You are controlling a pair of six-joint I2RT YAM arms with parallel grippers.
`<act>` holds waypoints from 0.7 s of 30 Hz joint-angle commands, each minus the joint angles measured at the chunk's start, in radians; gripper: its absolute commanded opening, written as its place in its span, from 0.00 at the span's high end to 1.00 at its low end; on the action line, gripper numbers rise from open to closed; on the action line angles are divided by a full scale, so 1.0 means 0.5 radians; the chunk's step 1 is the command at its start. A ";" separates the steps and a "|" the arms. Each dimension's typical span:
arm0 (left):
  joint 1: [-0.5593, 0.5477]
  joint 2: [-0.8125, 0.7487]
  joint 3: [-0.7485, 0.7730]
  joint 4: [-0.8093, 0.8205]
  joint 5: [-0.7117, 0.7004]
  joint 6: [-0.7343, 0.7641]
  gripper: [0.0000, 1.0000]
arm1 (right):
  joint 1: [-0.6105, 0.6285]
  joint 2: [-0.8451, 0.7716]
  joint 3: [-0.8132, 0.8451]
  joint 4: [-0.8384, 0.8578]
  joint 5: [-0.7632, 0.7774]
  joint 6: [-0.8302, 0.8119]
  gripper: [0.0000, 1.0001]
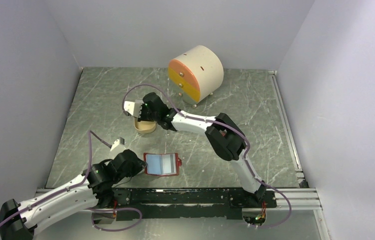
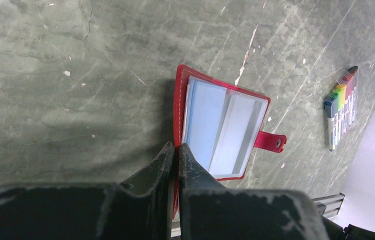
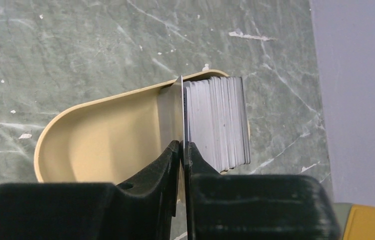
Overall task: Put the credit cards into the card holder
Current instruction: Pick up the credit card from the storage box.
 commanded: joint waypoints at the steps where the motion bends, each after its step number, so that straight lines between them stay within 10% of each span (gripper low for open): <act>1: -0.010 -0.013 0.036 0.048 0.006 0.005 0.91 | -0.039 -0.040 0.104 -0.020 -0.005 0.018 0.89; 21: -0.012 0.001 0.041 0.046 0.008 -0.001 0.91 | -0.083 -0.057 0.156 -0.191 -0.331 0.172 1.00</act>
